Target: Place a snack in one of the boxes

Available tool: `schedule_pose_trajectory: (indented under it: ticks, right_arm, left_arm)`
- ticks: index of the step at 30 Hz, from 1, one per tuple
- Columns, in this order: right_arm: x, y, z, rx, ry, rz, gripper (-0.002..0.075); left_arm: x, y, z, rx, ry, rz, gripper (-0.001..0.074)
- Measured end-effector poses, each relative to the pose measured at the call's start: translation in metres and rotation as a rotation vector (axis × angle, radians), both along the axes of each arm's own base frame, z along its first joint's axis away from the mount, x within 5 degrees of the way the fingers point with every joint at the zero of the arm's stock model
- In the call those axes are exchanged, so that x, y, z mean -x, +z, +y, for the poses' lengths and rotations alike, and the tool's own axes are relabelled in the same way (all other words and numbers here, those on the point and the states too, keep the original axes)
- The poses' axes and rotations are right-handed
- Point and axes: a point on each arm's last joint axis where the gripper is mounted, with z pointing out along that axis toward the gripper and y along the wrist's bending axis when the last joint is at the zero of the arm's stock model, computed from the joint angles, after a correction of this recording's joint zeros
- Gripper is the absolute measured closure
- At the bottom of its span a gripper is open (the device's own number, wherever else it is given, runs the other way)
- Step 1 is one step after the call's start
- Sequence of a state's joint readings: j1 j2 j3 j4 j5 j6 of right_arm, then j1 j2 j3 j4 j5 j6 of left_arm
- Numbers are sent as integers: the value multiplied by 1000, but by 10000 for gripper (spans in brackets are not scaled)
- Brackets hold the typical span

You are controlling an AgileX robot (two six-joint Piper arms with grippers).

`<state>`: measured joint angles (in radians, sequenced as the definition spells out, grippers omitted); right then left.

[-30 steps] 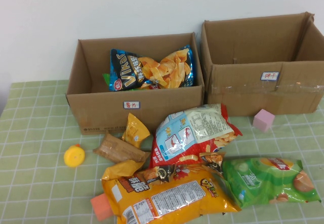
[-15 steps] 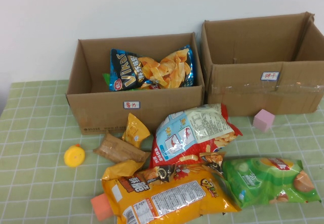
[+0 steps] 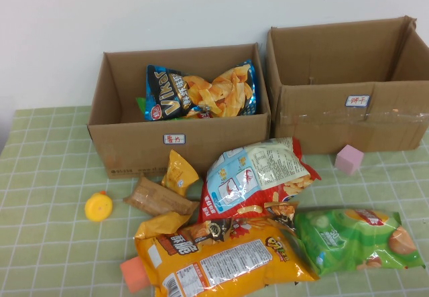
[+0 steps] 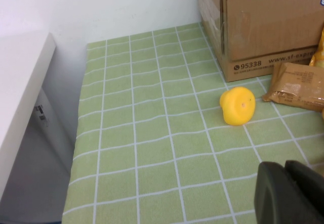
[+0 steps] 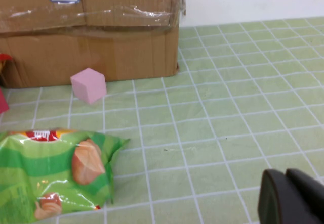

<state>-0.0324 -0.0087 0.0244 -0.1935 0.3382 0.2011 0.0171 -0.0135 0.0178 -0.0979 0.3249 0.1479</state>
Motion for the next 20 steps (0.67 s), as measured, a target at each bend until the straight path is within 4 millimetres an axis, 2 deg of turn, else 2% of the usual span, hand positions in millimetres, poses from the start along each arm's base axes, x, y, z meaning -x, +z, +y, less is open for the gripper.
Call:
schedule_pose_trajectory:
  ticks: [9,20]
  right_arm:
    - [0,0,1,67,34,21,728]
    - [0,-1,3,62,60,23,728]
  left_arm:
    - [0,0,0,0,0,0,737]
    - [0,0,0,2,1,0,737]
